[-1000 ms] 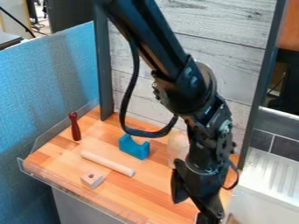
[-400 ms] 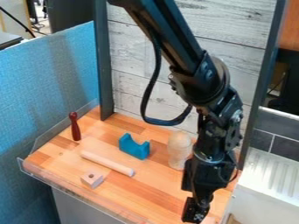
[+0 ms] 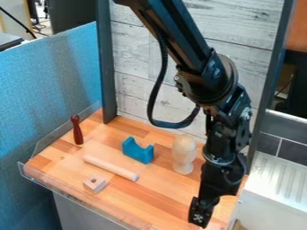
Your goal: Move the cube to the right side of the square with hole
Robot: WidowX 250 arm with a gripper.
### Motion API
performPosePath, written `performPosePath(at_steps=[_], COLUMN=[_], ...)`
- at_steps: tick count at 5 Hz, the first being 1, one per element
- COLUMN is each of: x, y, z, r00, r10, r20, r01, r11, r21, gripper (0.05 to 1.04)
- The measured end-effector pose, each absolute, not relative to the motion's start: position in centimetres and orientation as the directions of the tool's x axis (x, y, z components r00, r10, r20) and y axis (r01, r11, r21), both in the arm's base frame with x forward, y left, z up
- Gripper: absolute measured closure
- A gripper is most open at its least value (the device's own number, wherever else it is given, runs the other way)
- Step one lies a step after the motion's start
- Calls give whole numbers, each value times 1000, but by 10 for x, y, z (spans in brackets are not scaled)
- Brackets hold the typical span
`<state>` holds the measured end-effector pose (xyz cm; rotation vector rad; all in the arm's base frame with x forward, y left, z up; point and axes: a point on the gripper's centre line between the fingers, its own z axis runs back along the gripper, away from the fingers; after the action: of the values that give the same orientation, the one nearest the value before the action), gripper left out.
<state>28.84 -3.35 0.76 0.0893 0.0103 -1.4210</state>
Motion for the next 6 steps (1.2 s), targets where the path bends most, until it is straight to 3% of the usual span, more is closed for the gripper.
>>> performPosePath(at_steps=[3, 6], x=[285, 290], y=[-41, -43], z=[-19, -38], r00=[127, 164], r10=[-991, -986], r20=[-32, -28], r01=[979, 978], r11=[120, 159], r21=[162, 138], gripper=[84, 84])
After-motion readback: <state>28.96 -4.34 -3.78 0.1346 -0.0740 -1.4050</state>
